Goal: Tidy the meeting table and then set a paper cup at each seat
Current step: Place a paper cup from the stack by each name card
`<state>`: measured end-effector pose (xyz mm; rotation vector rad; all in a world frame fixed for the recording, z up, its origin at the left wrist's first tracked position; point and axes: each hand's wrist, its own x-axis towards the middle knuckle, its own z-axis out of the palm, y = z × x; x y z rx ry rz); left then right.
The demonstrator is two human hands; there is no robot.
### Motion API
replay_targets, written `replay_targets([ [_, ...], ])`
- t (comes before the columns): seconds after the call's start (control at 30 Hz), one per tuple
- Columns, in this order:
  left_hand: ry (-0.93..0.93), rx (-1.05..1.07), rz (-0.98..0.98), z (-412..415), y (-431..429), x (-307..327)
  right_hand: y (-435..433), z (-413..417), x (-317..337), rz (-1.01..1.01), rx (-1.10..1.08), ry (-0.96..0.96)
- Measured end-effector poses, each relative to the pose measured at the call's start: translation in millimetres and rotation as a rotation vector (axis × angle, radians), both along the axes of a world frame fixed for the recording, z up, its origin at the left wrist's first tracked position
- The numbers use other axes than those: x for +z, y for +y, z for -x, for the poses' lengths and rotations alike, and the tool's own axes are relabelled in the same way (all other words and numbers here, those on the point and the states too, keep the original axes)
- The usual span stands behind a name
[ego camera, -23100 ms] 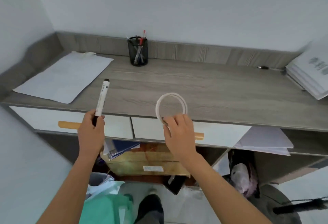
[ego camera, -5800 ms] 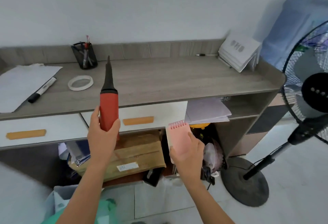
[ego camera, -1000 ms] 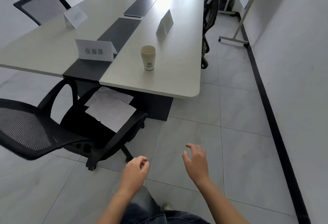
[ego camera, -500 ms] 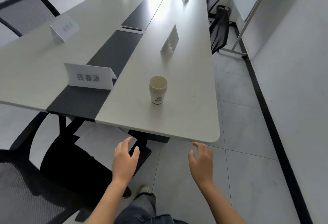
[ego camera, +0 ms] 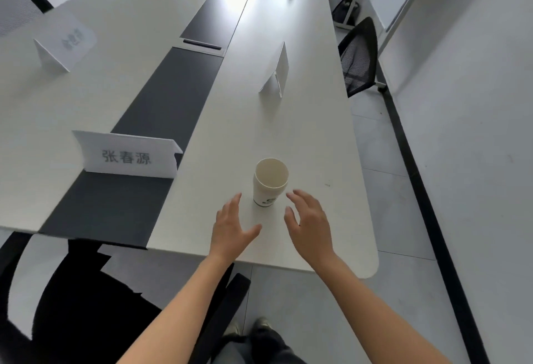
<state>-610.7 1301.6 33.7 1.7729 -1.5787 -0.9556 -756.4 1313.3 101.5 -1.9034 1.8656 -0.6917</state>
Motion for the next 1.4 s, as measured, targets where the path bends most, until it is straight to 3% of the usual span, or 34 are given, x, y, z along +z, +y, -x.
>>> replay_targets([
  [0.1, 0.017, -0.01, -0.069, 2.5, -7.8, -7.4, -29.8, -18.3, 3.1, 0.033, 0.123, 0.08],
  [0.27, -0.03, -0.028, -0.147, -0.5, 4.3, -16.9, -58.7, -23.3, -6.6, -0.128, 0.235, 0.355],
  [0.33, -0.047, -0.047, -0.153, -2.2, 4.0, -15.4, -60.0, -19.4, -9.8, -0.146, 0.22, 0.341],
  [0.4, -0.059, -0.058, -0.154, -1.1, 1.8, -10.8, -58.3, -13.3, -8.4, -0.194, 0.192, 0.196],
  [0.47, -0.061, -0.057, -0.142, 3.2, 1.2, -4.0, -55.4, -4.9, -0.5, -0.289, 0.143, -0.083],
  [0.57, -0.167, -0.055, 0.034, 8.8, 5.3, 12.2, -47.1, 8.5, 18.0, -0.43, 0.182, -0.456],
  [0.73, -0.363, -0.062, 0.372, 1.2, 22.0, 46.5, -28.1, 20.2, 31.1, -0.523, 0.387, -0.611],
  [0.8, -0.429, -0.084, 0.419, -5.4, 37.0, 54.2, -21.1, 19.1, 32.5, -0.559, 0.457, -0.591],
  [0.93, -0.464, -0.128, 0.309, -18.8, 65.9, 50.8, -7.9, 6.9, 29.8, -0.602, 0.56, -0.438],
  [1.1, -0.39, 0.02, 0.177, -25.5, 78.0, 51.9, -11.7, -21.0, 39.1, -0.598, 0.614, -0.314],
  [1.4, -0.427, 0.225, 0.211, -64.7, 101.2, 51.8, -11.8, -82.9, 38.5, -0.564, 0.762, -0.284],
])
